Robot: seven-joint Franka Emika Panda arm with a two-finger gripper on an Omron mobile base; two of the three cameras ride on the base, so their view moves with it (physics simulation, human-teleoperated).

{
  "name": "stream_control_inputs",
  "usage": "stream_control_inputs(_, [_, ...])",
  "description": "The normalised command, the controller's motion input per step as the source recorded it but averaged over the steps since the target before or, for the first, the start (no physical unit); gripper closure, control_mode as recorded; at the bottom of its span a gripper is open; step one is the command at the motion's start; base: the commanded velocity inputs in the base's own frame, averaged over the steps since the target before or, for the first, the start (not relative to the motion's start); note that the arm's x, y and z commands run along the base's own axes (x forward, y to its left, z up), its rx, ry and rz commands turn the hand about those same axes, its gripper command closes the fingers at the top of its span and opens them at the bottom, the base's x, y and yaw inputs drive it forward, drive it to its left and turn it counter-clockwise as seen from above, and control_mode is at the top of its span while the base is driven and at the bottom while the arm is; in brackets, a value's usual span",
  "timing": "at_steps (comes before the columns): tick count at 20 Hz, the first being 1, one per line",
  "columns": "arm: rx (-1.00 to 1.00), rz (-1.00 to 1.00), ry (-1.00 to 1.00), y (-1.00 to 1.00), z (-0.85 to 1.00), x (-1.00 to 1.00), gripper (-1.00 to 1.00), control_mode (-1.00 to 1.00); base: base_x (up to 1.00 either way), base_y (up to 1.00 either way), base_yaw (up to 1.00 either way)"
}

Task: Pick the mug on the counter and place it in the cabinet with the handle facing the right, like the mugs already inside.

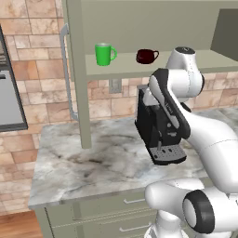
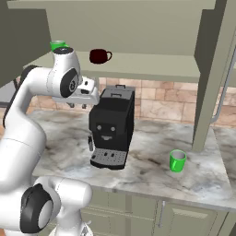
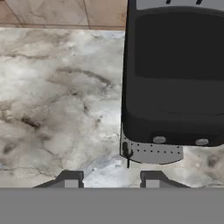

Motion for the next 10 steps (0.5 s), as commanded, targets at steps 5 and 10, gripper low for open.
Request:
stream_control_inputs(5, [0.00,0.00,0.00,0.00,-0.03,-0.16,-1.00,-1.00,0.00,0.00,0.00])
stream_control_inputs(10, [0.00,0.00,-0.04,-0.01,-0.12,-0.45,-1.00,-1.00,0.00,0.00,0.00])
